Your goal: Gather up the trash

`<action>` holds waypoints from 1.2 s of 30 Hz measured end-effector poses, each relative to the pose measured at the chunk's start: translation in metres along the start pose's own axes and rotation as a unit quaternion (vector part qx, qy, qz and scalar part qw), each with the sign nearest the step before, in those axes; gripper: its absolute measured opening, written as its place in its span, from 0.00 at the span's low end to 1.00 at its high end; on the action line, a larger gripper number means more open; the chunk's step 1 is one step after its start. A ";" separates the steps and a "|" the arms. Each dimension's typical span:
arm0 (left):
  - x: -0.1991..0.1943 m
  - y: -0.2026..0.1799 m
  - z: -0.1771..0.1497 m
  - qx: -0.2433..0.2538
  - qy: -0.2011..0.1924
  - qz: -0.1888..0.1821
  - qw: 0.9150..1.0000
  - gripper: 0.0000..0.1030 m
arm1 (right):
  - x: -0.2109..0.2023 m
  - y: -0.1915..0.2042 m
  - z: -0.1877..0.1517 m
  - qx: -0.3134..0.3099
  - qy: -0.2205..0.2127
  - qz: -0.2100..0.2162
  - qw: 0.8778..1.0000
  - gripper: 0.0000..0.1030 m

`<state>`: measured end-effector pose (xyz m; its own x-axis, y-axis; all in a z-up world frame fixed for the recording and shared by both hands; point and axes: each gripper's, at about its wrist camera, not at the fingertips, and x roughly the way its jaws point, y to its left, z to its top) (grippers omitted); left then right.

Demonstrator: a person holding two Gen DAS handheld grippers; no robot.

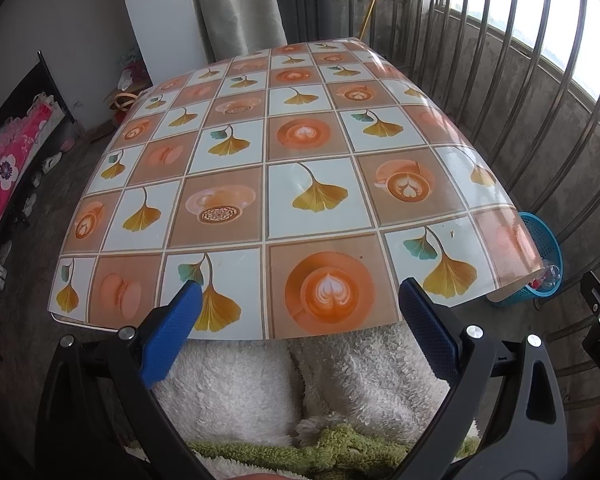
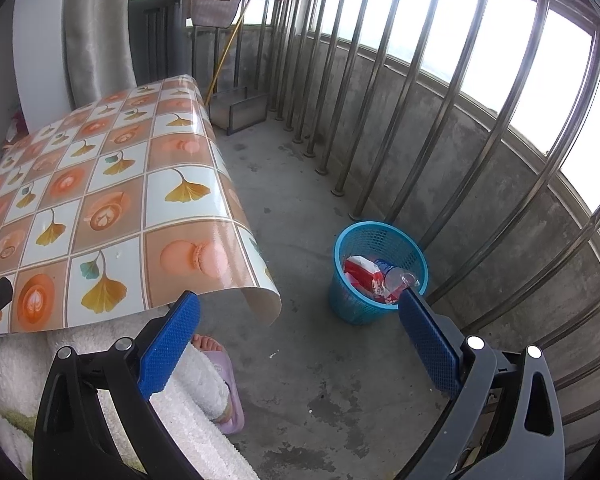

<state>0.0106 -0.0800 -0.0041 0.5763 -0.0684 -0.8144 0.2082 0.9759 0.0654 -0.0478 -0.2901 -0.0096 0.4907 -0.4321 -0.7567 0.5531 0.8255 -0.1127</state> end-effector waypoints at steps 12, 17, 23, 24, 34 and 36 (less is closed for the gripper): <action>0.001 0.002 0.000 0.000 0.001 0.000 1.000 0.92 | 0.000 0.002 -0.001 0.000 0.000 0.002 1.000 0.94; 0.002 0.003 0.001 0.002 0.001 -0.001 1.000 0.92 | -0.001 0.003 -0.001 0.000 -0.001 0.001 1.000 0.94; 0.000 0.003 -0.004 0.003 0.001 -0.002 1.000 0.92 | 0.000 0.003 0.000 0.000 -0.001 0.002 1.000 0.94; 0.001 0.003 -0.002 0.003 0.001 -0.002 1.000 0.92 | 0.000 0.003 0.000 0.000 -0.001 0.002 1.000 0.94; 0.001 0.004 -0.002 0.002 0.002 -0.002 1.000 0.92 | -0.001 0.007 0.000 -0.002 -0.003 0.003 1.000 0.94; 0.001 0.004 -0.003 0.002 0.002 -0.002 1.000 0.92 | -0.001 0.007 0.001 -0.003 -0.003 0.003 1.000 0.94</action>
<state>0.0096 -0.0752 -0.0061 0.5725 -0.0722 -0.8167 0.2137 0.9748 0.0636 -0.0443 -0.2843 -0.0091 0.4978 -0.4300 -0.7532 0.5464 0.8299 -0.1128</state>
